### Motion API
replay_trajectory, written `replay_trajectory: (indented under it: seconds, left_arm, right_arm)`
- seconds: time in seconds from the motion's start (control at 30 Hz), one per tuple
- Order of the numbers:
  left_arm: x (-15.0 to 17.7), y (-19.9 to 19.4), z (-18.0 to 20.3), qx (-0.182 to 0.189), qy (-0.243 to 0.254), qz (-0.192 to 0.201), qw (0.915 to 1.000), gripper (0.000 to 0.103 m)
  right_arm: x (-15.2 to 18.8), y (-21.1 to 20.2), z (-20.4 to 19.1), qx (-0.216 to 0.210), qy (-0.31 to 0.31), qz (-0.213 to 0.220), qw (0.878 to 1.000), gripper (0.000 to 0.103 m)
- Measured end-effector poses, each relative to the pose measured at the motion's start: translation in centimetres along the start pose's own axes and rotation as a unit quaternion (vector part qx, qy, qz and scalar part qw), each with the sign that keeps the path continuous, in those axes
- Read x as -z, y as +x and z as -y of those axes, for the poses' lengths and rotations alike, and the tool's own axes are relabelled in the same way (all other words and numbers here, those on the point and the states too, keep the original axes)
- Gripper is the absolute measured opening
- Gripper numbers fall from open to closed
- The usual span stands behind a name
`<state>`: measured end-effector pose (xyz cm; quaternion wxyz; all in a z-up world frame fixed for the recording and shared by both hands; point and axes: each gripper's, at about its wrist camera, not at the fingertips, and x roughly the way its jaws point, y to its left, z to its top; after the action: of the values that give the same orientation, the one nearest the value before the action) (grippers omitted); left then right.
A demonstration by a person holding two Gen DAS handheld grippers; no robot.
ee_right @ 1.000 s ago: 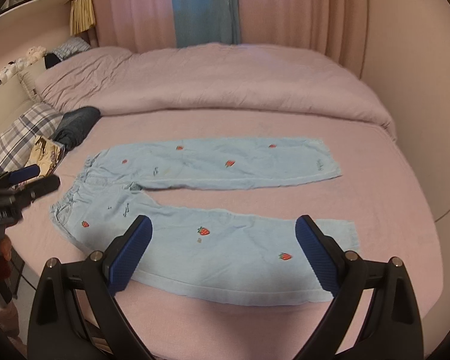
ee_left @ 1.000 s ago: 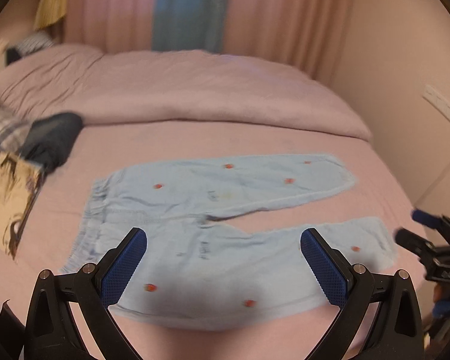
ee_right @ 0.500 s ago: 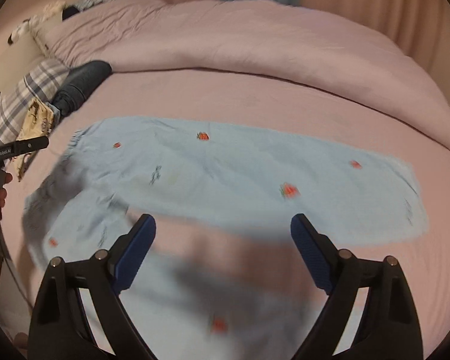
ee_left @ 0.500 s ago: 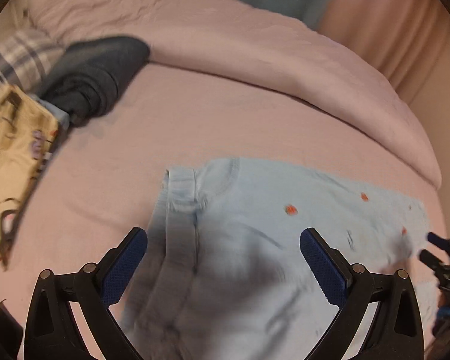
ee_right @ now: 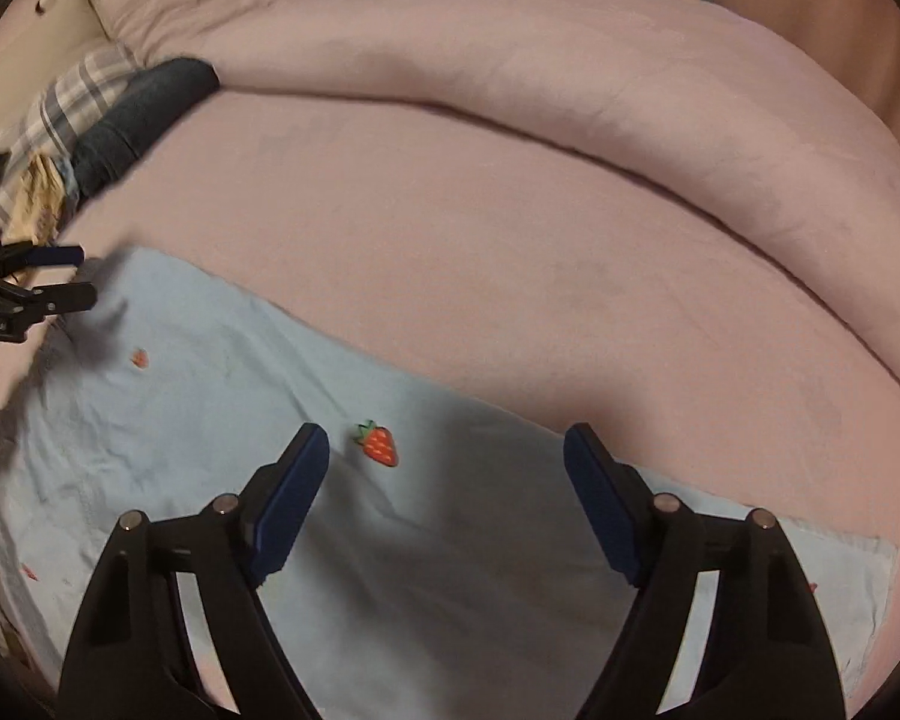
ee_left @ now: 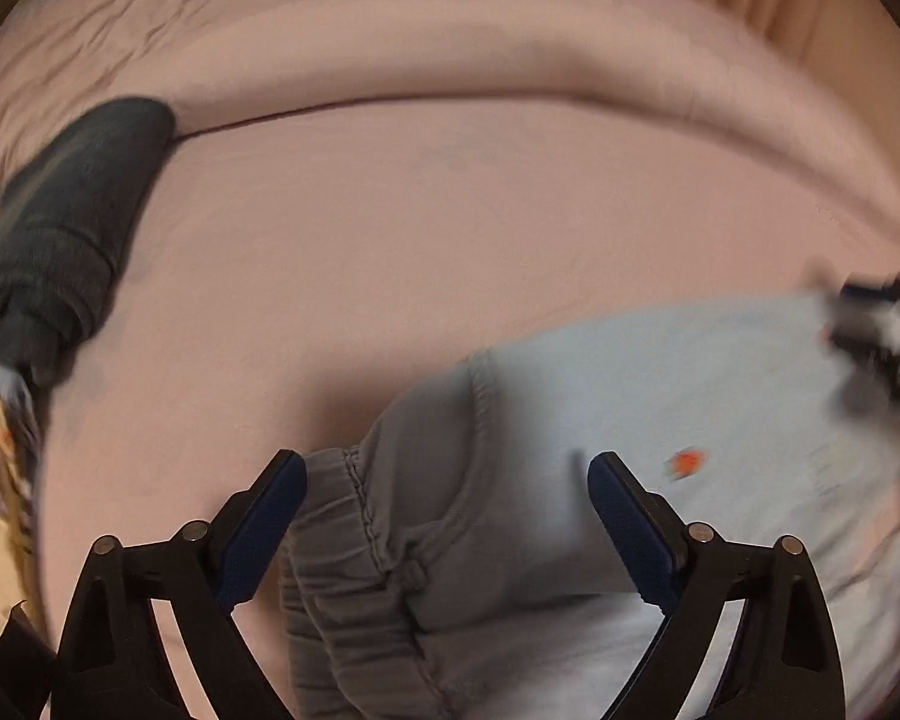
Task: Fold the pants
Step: 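Lower left tool to the waistband while right tool reaches the other leg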
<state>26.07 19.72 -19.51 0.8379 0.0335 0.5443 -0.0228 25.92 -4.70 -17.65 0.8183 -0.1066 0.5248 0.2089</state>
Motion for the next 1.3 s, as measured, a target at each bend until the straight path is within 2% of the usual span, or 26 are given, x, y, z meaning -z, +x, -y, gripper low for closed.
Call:
replay_trajectory:
  seconds: [0.07,0.1,0.13,0.17,0.2,0.23,0.27,0.3,0.33,0.37,0.4,0.47,0.53,0.6,0.67,0.73,0.77,0.87,0.93,1.03,1.07,1.13,1.17,1.23,1.27,1.3]
  left_arm:
    - [0.3,0.6,0.3,-0.012,0.005,0.003,0.9999,0.091]
    - [0.4,0.4,0.2,-0.011,0.001,0.012,0.9999,0.087]
    - [0.4,0.2,0.1,-0.011,-0.002,0.015,0.9998,0.084]
    - [0.4,-0.1,0.0,-0.013,-0.008,0.02,0.9997,0.072]
    - [0.4,-0.6,-0.2,-0.017,-0.011,0.027,0.9994,0.056]
    - [0.3,-1.1,-0.3,-0.019,-0.013,0.032,0.9992,0.051]
    - [0.4,-1.6,-0.7,-0.017,-0.02,0.037,0.999,0.036]
    - [0.4,-1.8,-1.0,-0.028,-0.026,0.04,0.9985,0.03]
    - [0.4,-1.7,-1.3,-0.038,-0.033,0.04,0.9979,0.03]
    - [0.4,-1.2,-1.9,-0.04,-0.05,0.036,0.9973,0.034]
    - [0.4,-0.8,-2.2,-0.035,-0.066,0.029,0.9968,0.047]
    - [0.5,-0.7,-2.9,-0.054,-0.093,0.022,0.9939,0.06]
    - [0.8,-2.2,-2.9,-0.043,-0.099,0.035,0.9935,0.06]
    - [1.2,-4.9,-2.2,-0.054,-0.079,0.065,0.9934,0.061]
    - [1.7,-6.9,-0.8,-0.061,-0.051,0.087,0.993,0.068]
    - [2.0,-7.7,1.0,-0.037,-0.034,0.095,0.9942,0.075]
    - [2.3,-7.8,2.3,-0.013,-0.021,0.088,0.9958,0.076]
    - [2.5,-6.3,6.2,0.028,0.017,0.065,0.9974,0.076]
    - [2.4,-5.1,8.9,0.034,0.04,0.051,0.9973,0.076]
    - [2.4,-1.0,12.6,0.046,0.065,-0.006,0.9968,0.076]
    - [2.3,-0.6,13.0,0.035,0.064,-0.001,0.9973,0.085]
    - [1.5,-0.5,13.4,0.028,0.044,0.01,0.9986,0.087]
    - [0.9,-0.4,13.0,0.035,0.024,-0.002,0.9991,0.087]
    - [0.2,-1.2,12.2,0.057,0.0,-0.003,0.9984,0.087]
    - [-0.1,-2.2,11.2,0.073,-0.005,0.017,0.9972,0.087]
    - [-0.3,-2.9,10.6,0.073,-0.006,0.033,0.9968,0.087]
  right_arm:
    - [0.3,2.3,-0.2,0.06,-0.031,-0.033,0.997,0.055]
    - [0.5,2.7,-0.3,0.06,-0.039,-0.027,0.997,0.053]
    - [0.4,2.5,-0.4,0.05,-0.041,-0.013,0.998,0.037]
    - [0.1,2.3,-0.4,0.05,-0.04,-0.009,0.998,0.028]
    - [-0.2,2.2,-0.5,0.055,-0.04,-0.008,0.998,0.01]
    - [-0.5,2.1,-0.6,0.06,-0.044,-0.009,0.997,0.004]
    - [-0.8,2.0,-0.8,0.066,-0.048,-0.011,0.997,0.004]
    - [-1.0,1.8,-0.8,0.068,-0.052,-0.014,0.996,0.003]
    - [-1.3,1.5,-0.9,0.074,-0.055,-0.013,0.996,0.002]
    - [-1.3,1.5,-0.8,0.081,-0.054,-0.012,0.995,0.002]
    - [-1.4,1.7,-0.5,0.087,-0.047,-0.013,0.995,0.002]
    - [-1.5,3.0,0.4,0.101,-0.022,-0.024,0.994,0.002]
    - [-1.8,2.3,1.0,0.103,0.007,-0.011,0.995,0.009]
    - [-1.8,0.4,1.6,0.1,0.033,0.004,0.994,0.02]
    - [-1.5,-2.6,1.9,0.079,0.045,0.04,0.995,0.026]
    - [-0.4,-5.4,2.6,0.067,0.062,0.059,0.994,0.043]
    - [0.6,-6.5,3.0,0.068,0.072,0.06,0.993,0.046]
    - [4.0,-7.6,4.0,0.084,0.092,0.041,0.991,0.048]
    - [5.8,-7.0,5.0,0.097,0.108,0.02,0.989,0.048]
    - [7.4,-3.2,7.0,0.133,0.13,-0.059,0.981,0.049]
    - [7.9,-2.3,7.5,0.133,0.135,-0.06,0.98,0.053]
    - [7.8,-2.3,8.8,0.151,0.156,-0.027,0.976,0.082]
    - [7.6,-2.0,9.6,0.152,0.179,-0.031,0.971,0.087]
    - [7.2,-2.0,10.8,0.137,0.226,-0.031,0.964,0.085]
    - [6.7,-2.3,10.7,0.141,0.23,-0.031,0.962,0.082]
    - [6.1,-2.7,10.1,0.144,0.22,-0.025,0.965,0.07]
